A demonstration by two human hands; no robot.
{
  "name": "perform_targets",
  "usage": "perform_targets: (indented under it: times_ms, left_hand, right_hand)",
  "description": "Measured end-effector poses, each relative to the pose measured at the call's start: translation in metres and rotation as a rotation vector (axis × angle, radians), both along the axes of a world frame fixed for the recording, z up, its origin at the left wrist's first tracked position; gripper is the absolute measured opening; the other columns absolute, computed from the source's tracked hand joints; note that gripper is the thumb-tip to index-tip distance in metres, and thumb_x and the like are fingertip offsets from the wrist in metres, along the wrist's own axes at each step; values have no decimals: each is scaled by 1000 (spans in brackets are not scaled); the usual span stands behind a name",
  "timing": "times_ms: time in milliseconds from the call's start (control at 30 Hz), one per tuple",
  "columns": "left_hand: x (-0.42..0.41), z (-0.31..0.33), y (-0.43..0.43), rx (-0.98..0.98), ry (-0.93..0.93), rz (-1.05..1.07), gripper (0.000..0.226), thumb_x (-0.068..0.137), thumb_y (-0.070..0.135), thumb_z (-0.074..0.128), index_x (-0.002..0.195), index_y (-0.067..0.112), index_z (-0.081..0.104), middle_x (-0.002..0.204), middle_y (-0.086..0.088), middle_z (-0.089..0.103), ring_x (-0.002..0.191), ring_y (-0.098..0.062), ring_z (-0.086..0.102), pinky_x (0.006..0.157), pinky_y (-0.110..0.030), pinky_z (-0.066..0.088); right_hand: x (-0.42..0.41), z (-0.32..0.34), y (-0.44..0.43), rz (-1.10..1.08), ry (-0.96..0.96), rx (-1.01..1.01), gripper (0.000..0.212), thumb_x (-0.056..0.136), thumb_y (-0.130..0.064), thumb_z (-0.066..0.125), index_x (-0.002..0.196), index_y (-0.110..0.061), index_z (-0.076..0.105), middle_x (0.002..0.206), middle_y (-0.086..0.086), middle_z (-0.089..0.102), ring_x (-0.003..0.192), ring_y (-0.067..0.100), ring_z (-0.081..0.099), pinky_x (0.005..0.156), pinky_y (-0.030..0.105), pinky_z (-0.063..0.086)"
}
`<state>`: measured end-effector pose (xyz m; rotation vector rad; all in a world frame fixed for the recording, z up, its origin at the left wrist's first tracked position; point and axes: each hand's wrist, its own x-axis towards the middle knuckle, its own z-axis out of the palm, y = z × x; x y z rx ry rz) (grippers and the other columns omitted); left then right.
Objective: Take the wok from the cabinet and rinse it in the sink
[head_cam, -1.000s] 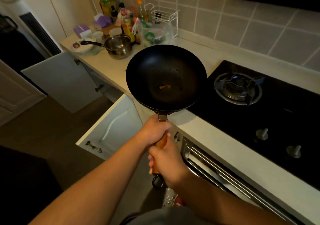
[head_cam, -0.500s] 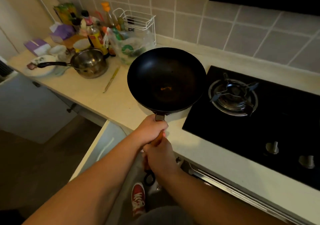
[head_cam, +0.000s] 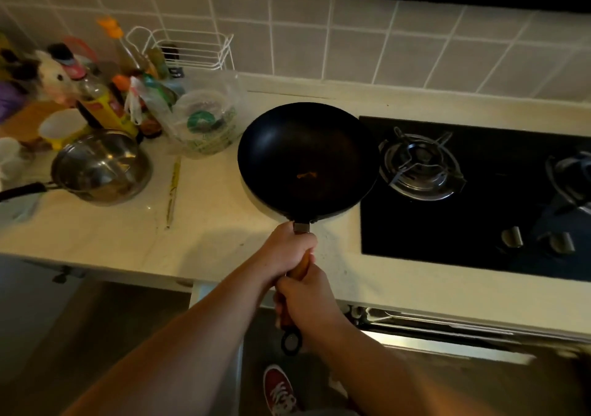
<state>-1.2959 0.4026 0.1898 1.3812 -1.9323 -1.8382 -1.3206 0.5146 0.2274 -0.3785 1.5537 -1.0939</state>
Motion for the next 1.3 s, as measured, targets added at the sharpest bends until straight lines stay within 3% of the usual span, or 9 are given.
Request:
perform_targets:
  times_ms: [167,667,833,1033,1100,1200,1300]
  left_hand:
    - [0,0,-8,44,41,-8,8,72,19,60,69,13,63,64,-3,68,52,-4,65,46,-14,48]
    - [-4,-5,-6,80,49,0,7,79,18,60,81,12,62,68,-4,64,52,-3,64,49,-15,49]
    - [-7,-5,-3,70,35,6,7,79,19,60,80,13,62,68,-3,65,59,-8,65,58,-25,52]
    - [-6,-9,2,133,49,56,22,82,27,64,92,7,65,74,-6,70,58,-7,68,52,-18,51]
    - [-2,-10,6,171,79,87,30,87,35,63,100,8,64,82,-7,71,65,-11,72,58,-21,54]
    - [9,-13,18,207,83,159,37,92,49,57,108,16,63,92,-5,74,79,-17,74,69,-32,55]
    - [33,-26,39,242,59,247,44,94,60,47,107,21,63,99,-8,72,93,-23,70,75,-33,52]
  right_hand:
    - [3,-2,-9,-9,76,18,9,93,-5,54,95,-5,63,55,2,65,46,14,62,48,25,53]
    - [-5,-14,-11,-21,73,52,6,93,-6,57,96,-7,61,55,0,63,44,12,61,46,24,52]
    - [-9,-16,-8,-17,26,52,6,92,-6,58,97,-9,60,54,-1,65,45,11,63,47,22,53]
    - [-19,-18,-2,38,-29,66,14,92,-10,60,106,-13,57,76,9,69,55,12,68,55,24,56]
    - [-25,-19,4,80,-45,58,19,92,-15,62,111,-15,57,88,12,71,67,15,72,62,27,60]
    - [-32,-13,18,204,66,137,39,93,-38,62,125,-18,52,103,3,68,85,14,71,67,24,61]
    - [-52,7,44,262,368,134,43,92,-52,56,125,-26,49,104,-7,65,87,7,67,71,25,60]
